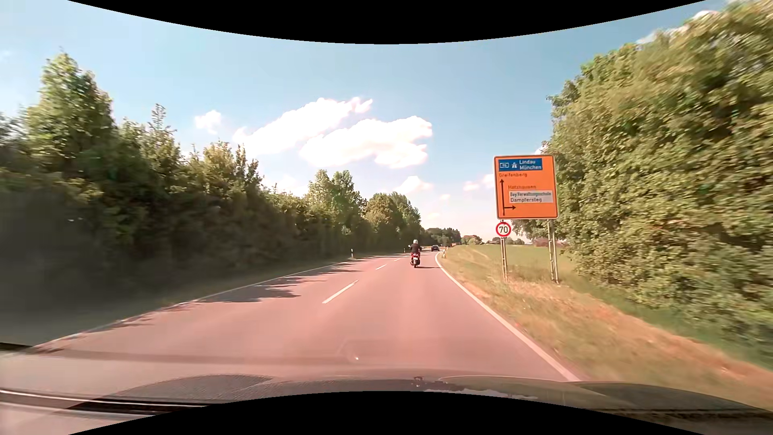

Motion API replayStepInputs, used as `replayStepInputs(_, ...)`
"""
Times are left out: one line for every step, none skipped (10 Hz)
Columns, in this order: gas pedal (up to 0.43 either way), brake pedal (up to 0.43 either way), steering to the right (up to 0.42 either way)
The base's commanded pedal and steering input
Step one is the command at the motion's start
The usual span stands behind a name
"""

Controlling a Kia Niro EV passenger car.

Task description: Follow the waypoints while adhering to traffic rules and regulations

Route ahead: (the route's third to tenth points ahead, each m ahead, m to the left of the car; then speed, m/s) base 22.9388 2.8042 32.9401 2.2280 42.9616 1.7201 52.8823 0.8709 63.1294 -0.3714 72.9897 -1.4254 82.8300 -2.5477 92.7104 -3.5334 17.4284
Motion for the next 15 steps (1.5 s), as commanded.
replayStepInputs(0.189, 0.012, 0.01)
replayStepInputs(0.22, 0.012, 0.009)
replayStepInputs(0.228, 0.012, 0.009)
replayStepInputs(0.228, 0.012, 0.008)
replayStepInputs(0.24, 0.012, 0.008)
replayStepInputs(0.24, 0.012, 0.008)
replayStepInputs(0.24, 0.012, 0.008)
replayStepInputs(0.24, 0.012, 0.008)
replayStepInputs(0.24, 0.012, 0.008)
replayStepInputs(0.24, 0.012, 0.008)
replayStepInputs(0.24, 0.012, 0.008)
replayStepInputs(0.24, 0.012, 0.009)
replayStepInputs(0.24, 0.012, 0.01)
replayStepInputs(0.24, 0.012, 0.012)
replayStepInputs(0.24, 0.012, 0.012)
